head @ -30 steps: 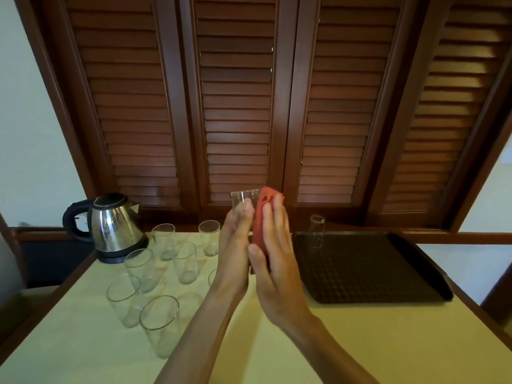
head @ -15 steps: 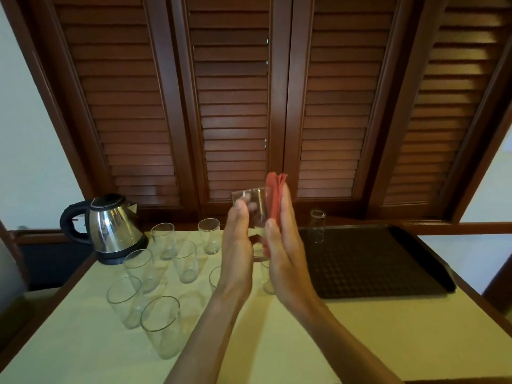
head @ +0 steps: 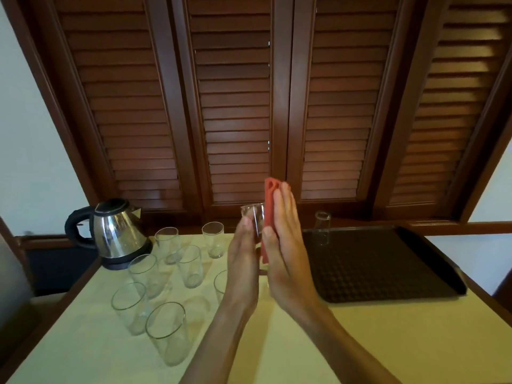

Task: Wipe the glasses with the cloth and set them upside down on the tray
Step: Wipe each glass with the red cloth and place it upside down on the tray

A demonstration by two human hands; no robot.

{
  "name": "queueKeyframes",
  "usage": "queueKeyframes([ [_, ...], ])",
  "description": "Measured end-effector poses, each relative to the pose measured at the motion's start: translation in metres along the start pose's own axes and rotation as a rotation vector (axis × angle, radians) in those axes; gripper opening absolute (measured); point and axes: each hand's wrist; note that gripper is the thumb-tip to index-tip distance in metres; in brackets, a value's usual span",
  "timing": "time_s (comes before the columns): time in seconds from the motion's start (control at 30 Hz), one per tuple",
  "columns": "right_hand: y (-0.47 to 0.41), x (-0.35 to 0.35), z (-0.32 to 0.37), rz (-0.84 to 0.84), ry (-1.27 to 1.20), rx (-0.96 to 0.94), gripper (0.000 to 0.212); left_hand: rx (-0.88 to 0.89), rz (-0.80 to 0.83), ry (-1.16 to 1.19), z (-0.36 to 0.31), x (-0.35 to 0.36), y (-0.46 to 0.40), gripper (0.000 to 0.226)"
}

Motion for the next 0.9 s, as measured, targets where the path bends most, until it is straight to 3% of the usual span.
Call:
queueKeyframes([
  [0.13, 0.008, -0.002, 0.0, 0.057, -0.172, 0.123, 0.06, -0.003, -0.036, 0.016, -0.002, -0.003, -0.006, 0.058],
  [0.27, 0.018, 0.003, 0.003, 0.083, 0.049, -0.077, 0.059, 0.01, -0.018, 0.032, -0.003, -0.008, -0.013, 0.062],
  [0.4, -0.001, -0.003, 0.006, 0.03, -0.083, 0.129, 0.059, -0.031, -0.037, 0.105, 0.001, -0.004, -0.003, 0.052],
  [0.47, 0.02, 0.004, 0.017, 0.08, -0.103, 0.064, 0.058, -0.04, -0.062, 0.199, -0.002, -0.009, -0.009, 0.054],
  [0.57, 0.022, 0.012, 0.017, 0.081, 0.121, -0.112, 0.053, -0.078, -0.047, 0.207, -0.003, -0.012, -0.008, 0.059],
  [0.7, -0.005, 0.004, 0.013, 0.021, -0.074, 0.131, 0.056, -0.112, -0.066, 0.251, -0.005, -0.008, -0.006, 0.067],
  [0.83, 0.029, 0.013, 0.022, 0.126, 0.046, -0.072, 0.057, -0.08, -0.114, 0.257, -0.015, -0.018, -0.018, 0.074],
  [0.9, 0.012, 0.013, 0.009, 0.116, 0.055, -0.059, 0.056, -0.103, -0.048, 0.235, -0.01, -0.018, -0.011, 0.075],
])
Point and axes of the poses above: each hand's wrist, its own y-axis away from the middle knuckle, its own x-axis out of the palm, z = x × y, and after that the axes turned 3 degrees about y, right-handed
